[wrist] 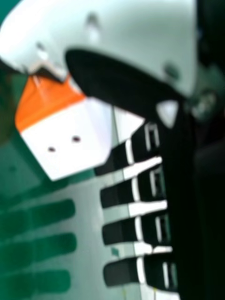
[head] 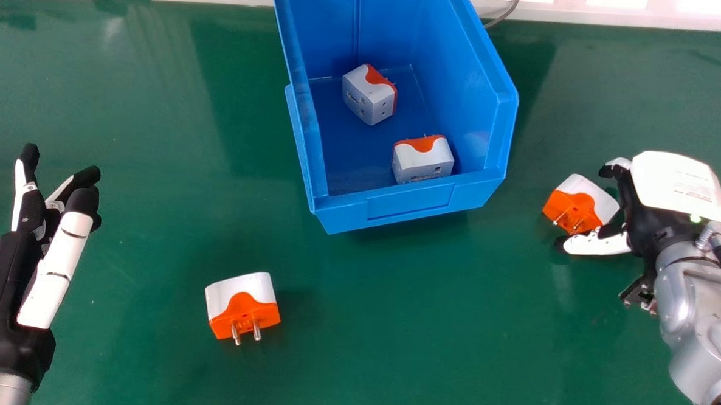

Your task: Pick all objects and put in blue box

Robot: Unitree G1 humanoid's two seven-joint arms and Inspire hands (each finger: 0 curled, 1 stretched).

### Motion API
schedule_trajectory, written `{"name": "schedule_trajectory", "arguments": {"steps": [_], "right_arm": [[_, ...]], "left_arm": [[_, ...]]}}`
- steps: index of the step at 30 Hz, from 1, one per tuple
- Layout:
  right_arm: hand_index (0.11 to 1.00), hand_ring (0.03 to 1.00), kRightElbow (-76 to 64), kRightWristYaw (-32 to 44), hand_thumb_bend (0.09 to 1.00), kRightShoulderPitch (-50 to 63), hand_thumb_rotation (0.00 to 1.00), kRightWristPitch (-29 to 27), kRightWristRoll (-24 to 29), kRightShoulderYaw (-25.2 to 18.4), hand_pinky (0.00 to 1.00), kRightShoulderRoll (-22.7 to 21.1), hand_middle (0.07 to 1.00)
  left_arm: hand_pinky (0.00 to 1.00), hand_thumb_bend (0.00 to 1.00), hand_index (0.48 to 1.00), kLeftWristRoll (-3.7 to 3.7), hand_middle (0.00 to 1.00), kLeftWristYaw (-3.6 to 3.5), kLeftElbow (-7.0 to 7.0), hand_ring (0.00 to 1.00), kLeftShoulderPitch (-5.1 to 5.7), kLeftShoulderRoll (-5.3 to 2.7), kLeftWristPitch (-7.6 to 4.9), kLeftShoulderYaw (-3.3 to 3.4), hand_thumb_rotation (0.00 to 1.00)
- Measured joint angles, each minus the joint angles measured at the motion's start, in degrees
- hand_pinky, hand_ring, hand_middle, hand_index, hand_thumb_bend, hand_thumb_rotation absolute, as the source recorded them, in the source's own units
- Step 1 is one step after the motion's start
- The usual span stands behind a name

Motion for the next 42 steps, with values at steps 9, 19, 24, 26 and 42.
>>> {"name": "schedule_trajectory", "arguments": {"steps": [9,19,24,26,42], "right_arm": [[0.81,0.824,-0.2,2.1,0.5,-1.7,0.52,0.9,0.0,1.5,0.74,0.7,0.848],[0.779,0.774,-0.5,4.2,0.474,-3.4,0.51,0.8,0.4,3.0,0.69,2.6,0.811],[0.624,0.549,3.8,1.3,0.327,-5.5,0.38,-0.9,2.2,2.5,0.46,3.9,0.609],[0.602,0.505,5.3,-0.4,0.296,-6.1,0.3,-2.0,4.4,1.0,0.39,4.3,0.579],[0.486,0.344,9.5,-8.3,0.486,-5.4,0.13,-8.0,15.2,-5.7,0.26,6.3,0.437]], "left_arm": [[0.89,0.61,0.919,0.49,0.92,0.7,-0.64,0.92,0.06,-0.04,0.1,-0.25,0.84],[0.89,0.62,0.912,0.54,0.92,0.83,-0.67,0.92,0.03,-0.06,0.06,-0.5,0.84],[0.88,0.61,0.907,0.51,0.91,0.97,-0.7,0.92,-0.08,-0.11,0.06,-0.54,0.84],[0.88,0.61,0.909,0.52,0.91,1.08,-0.72,0.92,-0.07,-0.11,0.06,-0.55,0.84],[0.88,0.6,0.915,0.45,0.92,0.79,-0.72,0.92,-0.03,-0.1,-0.03,-0.52,0.85]]}}
